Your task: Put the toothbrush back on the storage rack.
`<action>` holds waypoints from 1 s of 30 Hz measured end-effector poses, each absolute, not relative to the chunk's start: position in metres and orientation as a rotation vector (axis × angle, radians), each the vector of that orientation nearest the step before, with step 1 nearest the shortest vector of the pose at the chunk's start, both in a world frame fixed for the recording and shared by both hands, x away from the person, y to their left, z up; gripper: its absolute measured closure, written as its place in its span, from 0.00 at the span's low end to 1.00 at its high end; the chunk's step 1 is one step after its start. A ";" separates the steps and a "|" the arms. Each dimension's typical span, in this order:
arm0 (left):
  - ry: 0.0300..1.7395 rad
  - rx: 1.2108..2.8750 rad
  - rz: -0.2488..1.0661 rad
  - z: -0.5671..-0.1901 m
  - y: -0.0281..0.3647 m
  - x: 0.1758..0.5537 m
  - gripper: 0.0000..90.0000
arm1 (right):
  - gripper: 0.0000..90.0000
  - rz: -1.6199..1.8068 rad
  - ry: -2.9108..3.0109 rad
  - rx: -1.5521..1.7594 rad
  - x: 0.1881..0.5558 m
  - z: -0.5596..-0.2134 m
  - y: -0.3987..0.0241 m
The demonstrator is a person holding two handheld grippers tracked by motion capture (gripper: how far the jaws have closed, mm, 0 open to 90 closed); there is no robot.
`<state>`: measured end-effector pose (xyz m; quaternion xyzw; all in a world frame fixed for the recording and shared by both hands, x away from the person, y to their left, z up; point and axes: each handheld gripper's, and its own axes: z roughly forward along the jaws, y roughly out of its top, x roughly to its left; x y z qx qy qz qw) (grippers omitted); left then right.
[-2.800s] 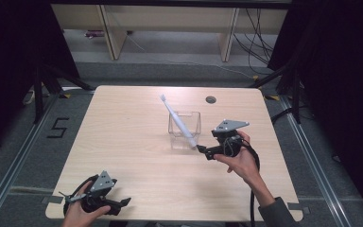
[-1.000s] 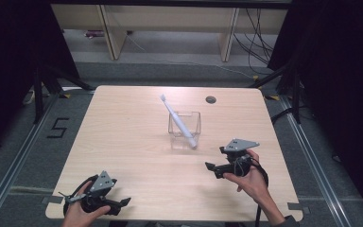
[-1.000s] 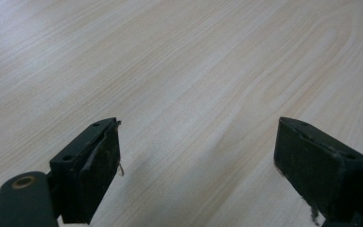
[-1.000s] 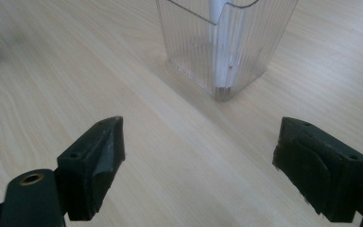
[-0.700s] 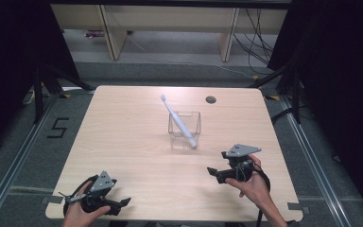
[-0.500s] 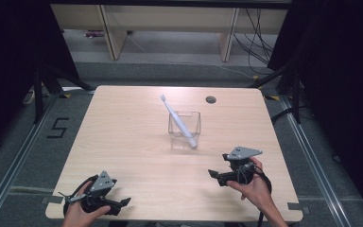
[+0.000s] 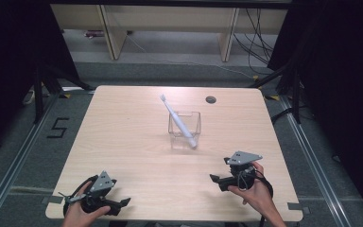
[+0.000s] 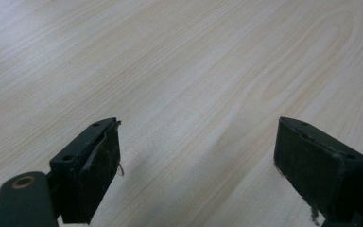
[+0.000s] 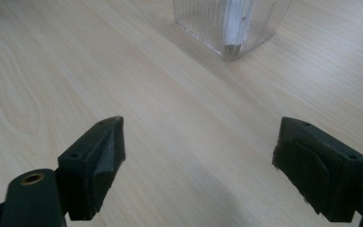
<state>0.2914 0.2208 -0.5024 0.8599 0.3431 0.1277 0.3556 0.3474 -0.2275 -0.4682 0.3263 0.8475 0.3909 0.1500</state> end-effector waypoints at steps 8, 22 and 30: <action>0.887 2.219 0.327 -0.502 0.221 0.291 0.17 | 0.19 1.102 2.437 0.960 0.342 -0.470 -0.234; 0.892 2.225 0.338 -0.502 0.221 0.291 0.17 | 0.19 1.089 2.432 1.004 0.332 -0.481 -0.254; 0.887 2.224 0.340 -0.502 0.222 0.291 0.17 | 0.19 1.104 2.445 0.988 0.329 -0.485 -0.259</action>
